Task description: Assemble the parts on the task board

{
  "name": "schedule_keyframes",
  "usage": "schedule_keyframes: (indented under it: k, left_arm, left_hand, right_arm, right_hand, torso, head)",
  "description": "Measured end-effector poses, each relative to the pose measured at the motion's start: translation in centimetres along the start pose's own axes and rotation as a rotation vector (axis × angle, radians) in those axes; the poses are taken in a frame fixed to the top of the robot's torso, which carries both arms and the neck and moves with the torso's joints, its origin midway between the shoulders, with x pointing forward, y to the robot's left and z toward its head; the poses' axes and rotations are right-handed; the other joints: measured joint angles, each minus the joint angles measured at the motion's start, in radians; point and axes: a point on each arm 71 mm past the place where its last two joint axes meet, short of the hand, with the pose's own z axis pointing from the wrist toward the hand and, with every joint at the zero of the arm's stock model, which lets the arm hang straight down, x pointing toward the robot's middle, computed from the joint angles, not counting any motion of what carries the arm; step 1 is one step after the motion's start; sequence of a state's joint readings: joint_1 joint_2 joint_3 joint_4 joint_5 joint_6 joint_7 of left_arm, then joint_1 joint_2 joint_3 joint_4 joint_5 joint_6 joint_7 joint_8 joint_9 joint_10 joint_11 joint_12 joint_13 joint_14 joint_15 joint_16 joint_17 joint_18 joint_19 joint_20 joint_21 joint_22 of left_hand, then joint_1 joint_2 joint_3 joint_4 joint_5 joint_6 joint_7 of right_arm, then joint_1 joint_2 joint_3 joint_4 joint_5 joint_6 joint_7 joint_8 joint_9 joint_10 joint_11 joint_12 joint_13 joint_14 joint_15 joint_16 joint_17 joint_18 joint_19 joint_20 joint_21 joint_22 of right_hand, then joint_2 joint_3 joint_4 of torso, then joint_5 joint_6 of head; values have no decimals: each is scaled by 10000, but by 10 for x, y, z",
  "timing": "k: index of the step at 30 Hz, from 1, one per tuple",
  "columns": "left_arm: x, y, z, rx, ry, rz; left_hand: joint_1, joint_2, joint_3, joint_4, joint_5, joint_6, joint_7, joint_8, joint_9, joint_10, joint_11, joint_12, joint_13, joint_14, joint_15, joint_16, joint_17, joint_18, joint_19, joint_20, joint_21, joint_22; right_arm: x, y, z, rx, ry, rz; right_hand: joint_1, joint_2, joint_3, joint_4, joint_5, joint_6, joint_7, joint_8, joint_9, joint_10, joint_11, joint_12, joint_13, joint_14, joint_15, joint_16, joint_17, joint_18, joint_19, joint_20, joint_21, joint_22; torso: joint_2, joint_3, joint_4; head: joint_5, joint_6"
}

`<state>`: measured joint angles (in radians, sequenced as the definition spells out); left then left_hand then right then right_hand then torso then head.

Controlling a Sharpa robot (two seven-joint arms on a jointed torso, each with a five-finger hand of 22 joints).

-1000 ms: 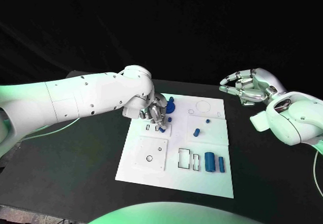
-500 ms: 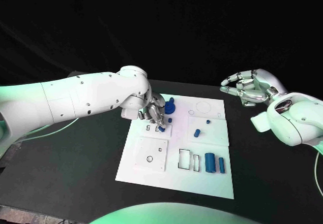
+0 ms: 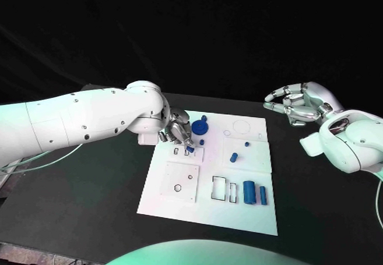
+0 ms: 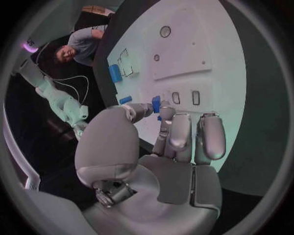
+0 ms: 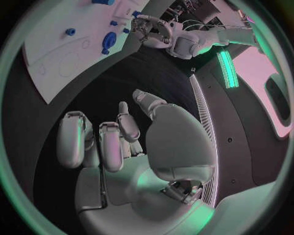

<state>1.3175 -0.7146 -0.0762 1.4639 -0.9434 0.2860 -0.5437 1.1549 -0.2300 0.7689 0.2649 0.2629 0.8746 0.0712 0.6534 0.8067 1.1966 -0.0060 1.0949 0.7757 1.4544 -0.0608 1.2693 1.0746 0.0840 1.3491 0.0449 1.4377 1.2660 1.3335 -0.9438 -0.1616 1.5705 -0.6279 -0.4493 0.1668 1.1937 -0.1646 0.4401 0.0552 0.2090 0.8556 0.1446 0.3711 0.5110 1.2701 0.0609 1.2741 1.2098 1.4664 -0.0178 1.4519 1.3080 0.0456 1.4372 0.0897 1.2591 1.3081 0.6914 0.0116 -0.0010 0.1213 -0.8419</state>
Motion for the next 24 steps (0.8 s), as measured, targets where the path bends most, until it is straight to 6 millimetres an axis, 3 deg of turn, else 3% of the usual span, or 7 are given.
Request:
schedule_keyframes:
  k: [5,8,21,24]
  left_arm:
    - [7,6,-1,-10,-489,-259]
    - [12,9,0,-41,-773,-380]
    - [19,11,3,-184,-1473,-341]
    - [20,9,5,-224,-1496,-233]
  left_hand:
    - [-130,-130,-41,-41,702,132,-58,65,50,238,-69,152,233,36,-36,0,9,0,151,-80,128,190]
    - [-142,-142,-59,-59,914,156,-62,85,81,298,-85,203,331,36,-105,0,17,0,164,-93,147,267]
    - [-221,-221,-59,-59,1062,248,-104,130,107,402,-121,281,464,35,-105,0,16,-3,240,-95,193,348]
    - [-235,-235,-59,-59,1101,264,-120,130,112,426,-100,314,500,36,-106,0,16,-158,269,-124,193,364]
  right_arm:
    - [-1,-2,-1,37,-27,-10]
    - [-2,-2,-1,47,-37,-14]
    - [-3,-4,-1,81,-64,-27]
    - [-3,-4,-1,81,-56,-25]
  right_hand:
    - [0,0,1,1,0,-6,5,6,0,0,0,0,0,0,0,0,0,0,-3,2,0,-1]
    - [0,0,28,28,0,-34,33,39,9,0,0,0,0,0,0,0,-1,0,-36,36,0,-1]
    - [0,0,-1,57,60,-71,-4,39,7,0,0,0,1,0,0,0,-2,0,-35,36,0,-3]
    - [0,0,-1,57,60,-71,-4,39,7,0,0,0,1,0,0,0,-3,1,-35,36,0,-3]
  torso:
    - [-19,8,36]
    - [-30,12,52]
    - [-24,16,50]
    - [-14,13,50]
  head:
    - [-14,-27]
    - [-24,-45]
    - [-12,-52]
    - [-12,-26]
